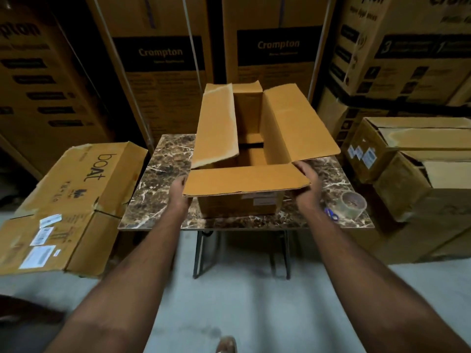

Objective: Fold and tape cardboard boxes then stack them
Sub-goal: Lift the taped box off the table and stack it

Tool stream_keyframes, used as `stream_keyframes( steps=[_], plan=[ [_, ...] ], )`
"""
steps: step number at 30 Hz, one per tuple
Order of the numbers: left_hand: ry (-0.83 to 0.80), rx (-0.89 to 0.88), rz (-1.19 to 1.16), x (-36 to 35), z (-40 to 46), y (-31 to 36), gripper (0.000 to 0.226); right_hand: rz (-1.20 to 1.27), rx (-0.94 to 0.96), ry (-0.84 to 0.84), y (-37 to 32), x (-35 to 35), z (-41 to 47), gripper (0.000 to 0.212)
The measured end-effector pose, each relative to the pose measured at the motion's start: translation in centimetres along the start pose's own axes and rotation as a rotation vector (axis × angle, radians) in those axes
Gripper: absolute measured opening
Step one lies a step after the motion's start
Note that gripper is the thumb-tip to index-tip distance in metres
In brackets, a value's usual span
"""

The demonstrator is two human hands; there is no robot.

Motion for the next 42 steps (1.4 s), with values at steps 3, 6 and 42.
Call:
stream_keyframes(
  steps=[3, 6, 42],
  plan=[
    [0.084, -0.098, 0.071, 0.9, -1.7, 3.0, 0.023, -0.173, 0.229, 0.14, -4.4, 1.9, -1.6, 0.026],
    [0.124, -0.198, 0.047, 1.8, -2.8, 7.0, 0.02, -0.248, 0.254, 0.111, -8.1, 1.7, -0.7, 0.029],
    [0.083, -0.497, 1.541, -11.1, -3.3, 12.1, 0.044, -0.764, -0.268, 0.169, -5.8, -1.0, 1.4, 0.036]
  ],
)
Point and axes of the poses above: each hand's wrist, its own z-axis towards the middle knuckle, its own x-axis out of the back of the hand, y = z × x, the point moved 9 cm from there along z, towards the middle knuckle, and after that the axes turned 6 degrees about -y, right-handed, at the moved point
